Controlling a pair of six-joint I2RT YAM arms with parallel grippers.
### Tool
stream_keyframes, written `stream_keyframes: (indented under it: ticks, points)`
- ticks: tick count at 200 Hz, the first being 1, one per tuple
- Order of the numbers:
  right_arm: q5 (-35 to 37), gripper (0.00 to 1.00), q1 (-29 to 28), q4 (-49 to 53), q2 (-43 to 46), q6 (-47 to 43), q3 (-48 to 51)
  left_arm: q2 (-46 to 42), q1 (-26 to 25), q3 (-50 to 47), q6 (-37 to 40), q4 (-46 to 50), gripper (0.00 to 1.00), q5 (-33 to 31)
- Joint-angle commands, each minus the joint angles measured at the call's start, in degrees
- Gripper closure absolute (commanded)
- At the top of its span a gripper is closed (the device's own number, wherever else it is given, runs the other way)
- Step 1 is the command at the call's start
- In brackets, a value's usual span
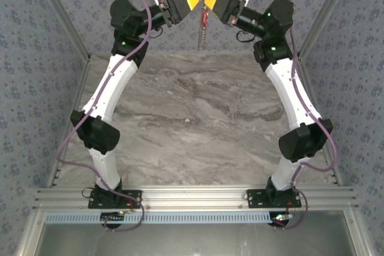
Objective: Put the keys on the keyring
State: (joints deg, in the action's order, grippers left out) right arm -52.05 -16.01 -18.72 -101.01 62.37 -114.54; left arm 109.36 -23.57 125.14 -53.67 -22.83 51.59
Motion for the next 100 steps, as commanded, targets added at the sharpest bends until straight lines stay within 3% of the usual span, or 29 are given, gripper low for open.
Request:
stream_keyframes:
  ticks: [1, 55, 100]
  points:
    - [-7.48, 1.0, 2.0, 2.65, 1.95, -3.07, -0.13, -3.45, 0.7, 3.82, 11.39, 11.78, 0.58, 4.86]
    - [-15.58, 1.0, 3.99, 4.48, 1.12, -3.57, -1.45, 0.88, 0.64, 15.86, 24.3, 33.82, 0.63, 10.39]
    - [-16.56, 1.0, 3.36, 3.35, 0.86, -2.55, -1.39, 1.72, -0.19, 16.47, 25.11, 34.82, 0.63, 10.84]
